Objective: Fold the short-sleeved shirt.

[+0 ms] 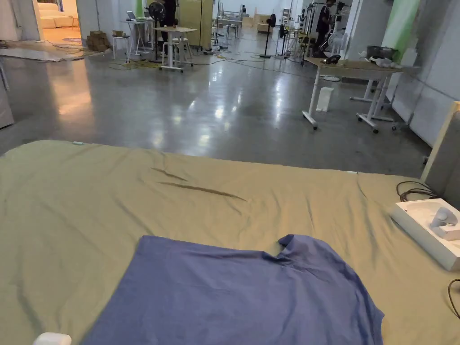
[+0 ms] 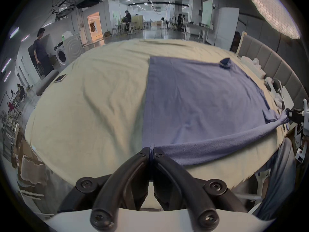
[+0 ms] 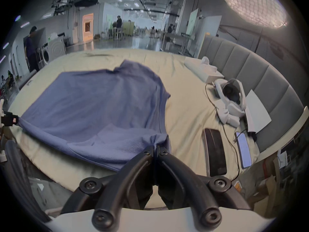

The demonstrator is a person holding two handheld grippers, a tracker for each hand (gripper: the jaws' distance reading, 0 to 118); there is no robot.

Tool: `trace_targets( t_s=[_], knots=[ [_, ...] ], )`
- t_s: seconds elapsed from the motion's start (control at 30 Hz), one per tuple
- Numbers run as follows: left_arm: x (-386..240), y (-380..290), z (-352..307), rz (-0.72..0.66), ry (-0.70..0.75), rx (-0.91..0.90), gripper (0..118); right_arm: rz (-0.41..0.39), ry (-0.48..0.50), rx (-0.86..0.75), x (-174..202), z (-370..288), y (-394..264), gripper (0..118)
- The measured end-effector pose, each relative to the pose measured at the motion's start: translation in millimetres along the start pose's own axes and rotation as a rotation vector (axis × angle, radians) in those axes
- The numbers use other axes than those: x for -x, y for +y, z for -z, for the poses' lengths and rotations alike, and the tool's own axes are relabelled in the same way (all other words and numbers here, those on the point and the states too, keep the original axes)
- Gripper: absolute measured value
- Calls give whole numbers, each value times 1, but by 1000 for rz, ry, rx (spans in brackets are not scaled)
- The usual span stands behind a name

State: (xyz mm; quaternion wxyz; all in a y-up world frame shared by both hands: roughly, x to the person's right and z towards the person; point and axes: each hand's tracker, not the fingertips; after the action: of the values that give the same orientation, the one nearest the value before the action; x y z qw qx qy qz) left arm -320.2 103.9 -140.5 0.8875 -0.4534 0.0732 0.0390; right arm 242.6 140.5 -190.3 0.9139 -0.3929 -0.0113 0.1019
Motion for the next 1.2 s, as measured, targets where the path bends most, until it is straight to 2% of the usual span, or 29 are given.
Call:
trace_targets(
  t_s=[0.13, 0.2, 0.23, 0.3, 0.33, 0.37, 0.47, 0.63, 0.8, 0.83, 0.9, 0.97, 1.03, 1.13, 1.2],
  knots=[
    [-2, -3, -3, 28, 1, 9, 8, 13, -20, 37, 4, 7, -7, 2],
    [0, -2, -7, 14, 6, 15, 18, 22, -24, 42, 5, 6, -7, 6],
    [2, -2, -9, 5, 10, 20, 28, 18, -27, 49, 5, 6, -7, 14],
    [8, -1, -15, -25, 8, 21, 36, -1, -42, 52, 7, 1, -4, 24],
    [9, -1, -21, -48, 2, 9, 45, -2, -40, 45, 7, -3, -2, 42],
    [12, 0, -25, -74, 7, -17, 47, -5, -44, 31, 7, -7, 0, 53],
    [14, 10, -38, -133, -1, -115, 47, 6, -40, -71, 9, -21, 13, 62],
    [-9, 41, -55, -141, -64, -267, 47, 74, 46, -298, 23, -41, 48, 63],
    [-41, 66, -72, -130, -115, -477, 47, 110, 9, -533, 48, -59, 75, 58],
    [-48, 71, -77, -121, -123, -518, 46, 117, 8, -569, 51, -61, 79, 53],
    [-63, 80, -85, -108, -113, -580, 37, 117, -6, -620, 56, -66, 85, 31],
    [-75, 89, -89, -69, -75, -619, 16, 105, -22, -650, 60, -67, 91, 17],
    [-84, 93, -91, -43, -59, -663, 4, 98, -26, -647, 62, -66, 95, 0],
    [-93, 99, -89, -15, -67, -667, 1, 139, 17, -656, 61, -64, 97, 0],
    [-98, 99, -87, -1, -62, -650, 1, 139, 2, -653, 62, -64, 98, 0]
  ],
)
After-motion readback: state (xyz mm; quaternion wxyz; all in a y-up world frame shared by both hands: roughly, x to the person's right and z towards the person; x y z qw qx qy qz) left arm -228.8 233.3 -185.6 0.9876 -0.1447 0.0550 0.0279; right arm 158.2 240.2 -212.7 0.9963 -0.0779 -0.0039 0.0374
